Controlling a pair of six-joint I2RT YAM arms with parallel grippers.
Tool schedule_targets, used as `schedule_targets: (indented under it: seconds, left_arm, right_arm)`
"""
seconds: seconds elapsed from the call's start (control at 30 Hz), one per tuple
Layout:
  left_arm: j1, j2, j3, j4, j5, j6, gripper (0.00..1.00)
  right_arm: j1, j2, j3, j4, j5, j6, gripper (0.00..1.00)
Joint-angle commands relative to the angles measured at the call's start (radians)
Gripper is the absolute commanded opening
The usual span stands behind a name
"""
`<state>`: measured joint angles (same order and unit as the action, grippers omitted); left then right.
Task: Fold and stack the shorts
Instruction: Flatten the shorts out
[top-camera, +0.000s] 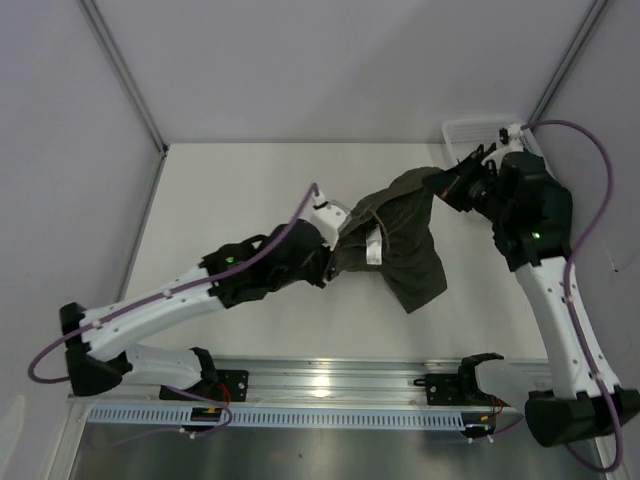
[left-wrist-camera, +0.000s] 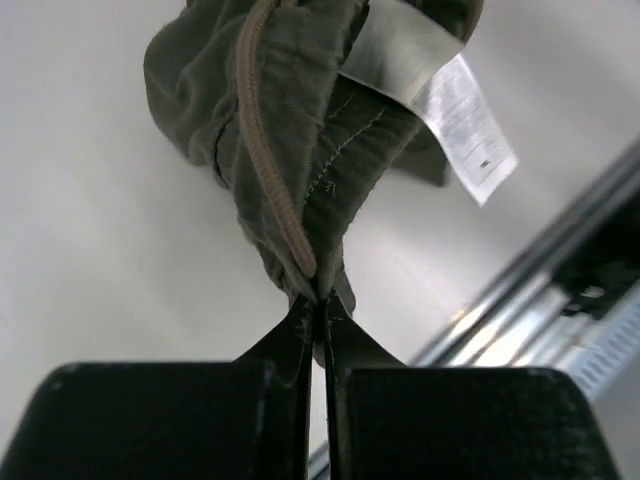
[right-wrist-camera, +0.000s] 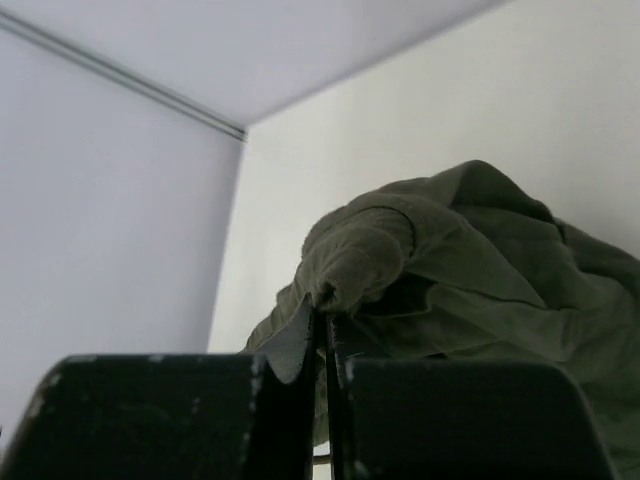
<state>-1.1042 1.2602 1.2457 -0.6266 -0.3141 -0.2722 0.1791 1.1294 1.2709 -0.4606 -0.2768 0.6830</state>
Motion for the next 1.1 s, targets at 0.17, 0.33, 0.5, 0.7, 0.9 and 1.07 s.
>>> schedule_targets:
  seconds: [0.17, 0.33, 0.5, 0.7, 0.9, 1.07]
  left_arm:
    - [-0.006, -0.406, 0.142, -0.074, 0.340, -0.062, 0.00]
    - [-0.006, -0.436, 0.283, -0.166, 0.342, -0.039, 0.00]
    - [-0.005, -0.380, 0.440, -0.290, 0.209, 0.025, 0.00]
    - [0.012, -0.218, 0.515, -0.344, 0.133, 0.041, 0.00]
    - [0.268, -0.093, 0.655, -0.357, 0.300, 0.071, 0.00]
    - [0.294, -0.082, 0.775, -0.377, 0.449, 0.113, 0.00]
  right_arm:
    - [0.025, -0.296, 0.297, -0.316, -0.036, 0.030, 0.00]
    - [0.022, -0.427, 0.308, -0.221, -0.047, 0.066, 0.00]
    - [0.020, -0.387, 0.285, -0.185, -0.051, 0.067, 0.00]
    - [0.020, -0.280, 0.235, -0.041, -0.067, 0.078, 0.00]
    - [0.023, -0.145, 0.292, 0.069, -0.116, 0.089, 0.00]
    - [0.022, -0.131, 0.363, 0.105, -0.163, 0.075, 0.00]
